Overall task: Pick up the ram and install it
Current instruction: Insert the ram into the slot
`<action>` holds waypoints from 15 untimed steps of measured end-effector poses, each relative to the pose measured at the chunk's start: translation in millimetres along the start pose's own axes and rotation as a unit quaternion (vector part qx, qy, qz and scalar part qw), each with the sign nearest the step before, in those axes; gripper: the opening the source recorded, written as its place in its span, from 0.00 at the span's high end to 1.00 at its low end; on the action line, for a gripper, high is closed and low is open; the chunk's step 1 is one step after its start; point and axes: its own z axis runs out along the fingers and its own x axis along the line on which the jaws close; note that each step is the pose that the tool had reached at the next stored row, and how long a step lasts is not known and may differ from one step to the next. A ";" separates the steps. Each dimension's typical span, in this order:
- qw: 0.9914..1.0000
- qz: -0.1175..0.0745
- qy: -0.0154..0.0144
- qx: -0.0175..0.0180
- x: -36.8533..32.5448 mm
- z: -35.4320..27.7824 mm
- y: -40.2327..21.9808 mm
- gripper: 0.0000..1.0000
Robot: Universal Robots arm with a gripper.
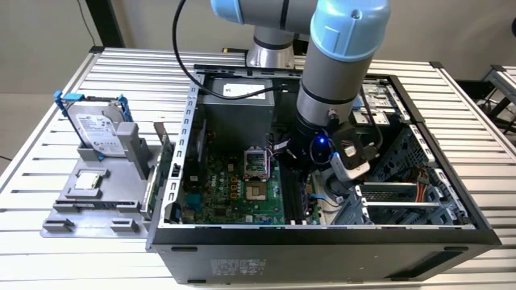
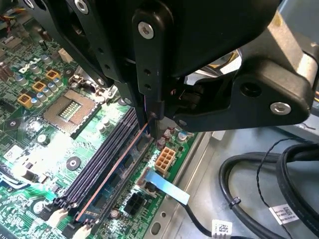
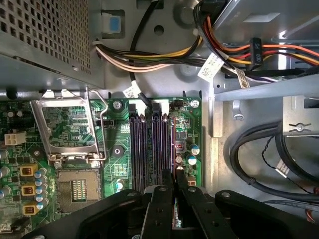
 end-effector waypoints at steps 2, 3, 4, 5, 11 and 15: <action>1.000 0.002 0.000 0.000 0.1 0.1 -0.5 1.00; 1.000 0.003 0.000 0.000 0.1 0.1 -0.6 1.00; 1.000 0.004 0.000 0.000 0.1 0.0 -0.7 1.00; 1.000 0.004 0.000 0.001 0.1 0.0 -1.0 1.00; 1.000 0.004 0.000 0.000 0.0 0.2 -3.3 1.00; 1.000 0.004 0.000 0.001 1.4 0.2 -3.4 1.00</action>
